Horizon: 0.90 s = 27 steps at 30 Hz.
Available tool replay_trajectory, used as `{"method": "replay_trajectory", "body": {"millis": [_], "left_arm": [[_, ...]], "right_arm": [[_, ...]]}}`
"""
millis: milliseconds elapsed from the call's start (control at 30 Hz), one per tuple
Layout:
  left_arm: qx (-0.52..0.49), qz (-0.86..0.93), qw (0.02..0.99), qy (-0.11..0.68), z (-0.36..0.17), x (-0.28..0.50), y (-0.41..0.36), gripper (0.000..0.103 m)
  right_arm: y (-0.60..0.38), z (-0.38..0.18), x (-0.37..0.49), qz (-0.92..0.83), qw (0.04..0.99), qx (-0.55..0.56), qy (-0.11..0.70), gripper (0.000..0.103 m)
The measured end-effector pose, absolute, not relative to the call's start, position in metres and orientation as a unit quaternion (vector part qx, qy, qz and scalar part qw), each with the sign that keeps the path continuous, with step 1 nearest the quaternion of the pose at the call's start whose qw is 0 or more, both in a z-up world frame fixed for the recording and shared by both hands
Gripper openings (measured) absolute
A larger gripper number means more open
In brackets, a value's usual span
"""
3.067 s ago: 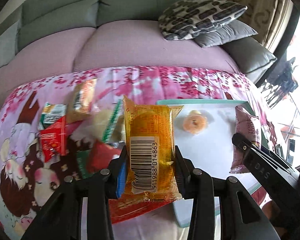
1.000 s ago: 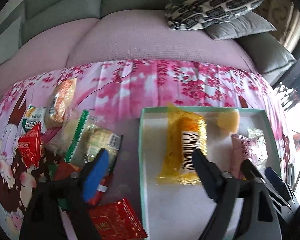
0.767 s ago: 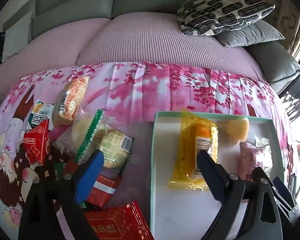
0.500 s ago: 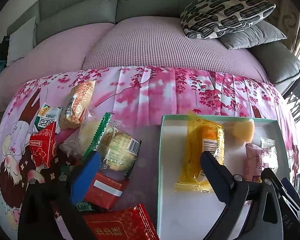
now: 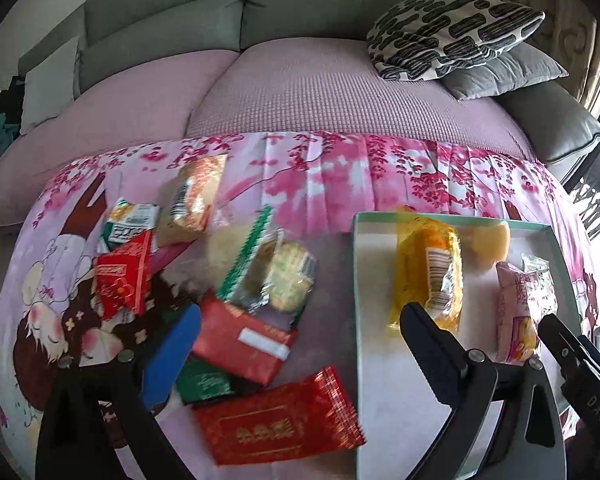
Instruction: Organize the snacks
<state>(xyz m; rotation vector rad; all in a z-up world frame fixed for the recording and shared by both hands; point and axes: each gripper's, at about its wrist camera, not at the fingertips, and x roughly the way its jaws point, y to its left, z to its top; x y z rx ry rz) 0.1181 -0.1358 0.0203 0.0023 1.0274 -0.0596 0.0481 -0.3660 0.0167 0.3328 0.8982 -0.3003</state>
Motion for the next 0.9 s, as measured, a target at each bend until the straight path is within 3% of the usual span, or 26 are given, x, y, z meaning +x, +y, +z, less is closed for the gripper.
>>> {"method": "replay_trajectory", "body": {"millis": [400, 900], "left_arm": [[-0.001, 0.000, 0.874, 0.486, 0.029, 0.082, -0.078, 0.100], [-0.074, 0.054, 0.863, 0.497, 0.014, 0.067, 0.009, 0.100]], "right_arm": [[-0.325, 0.023, 0.038, -0.094, 0.886, 0.140, 0.431, 0.103], [-0.266, 0.016, 0.040, -0.063, 0.886, 0.084, 0.451, 0.102]]}}
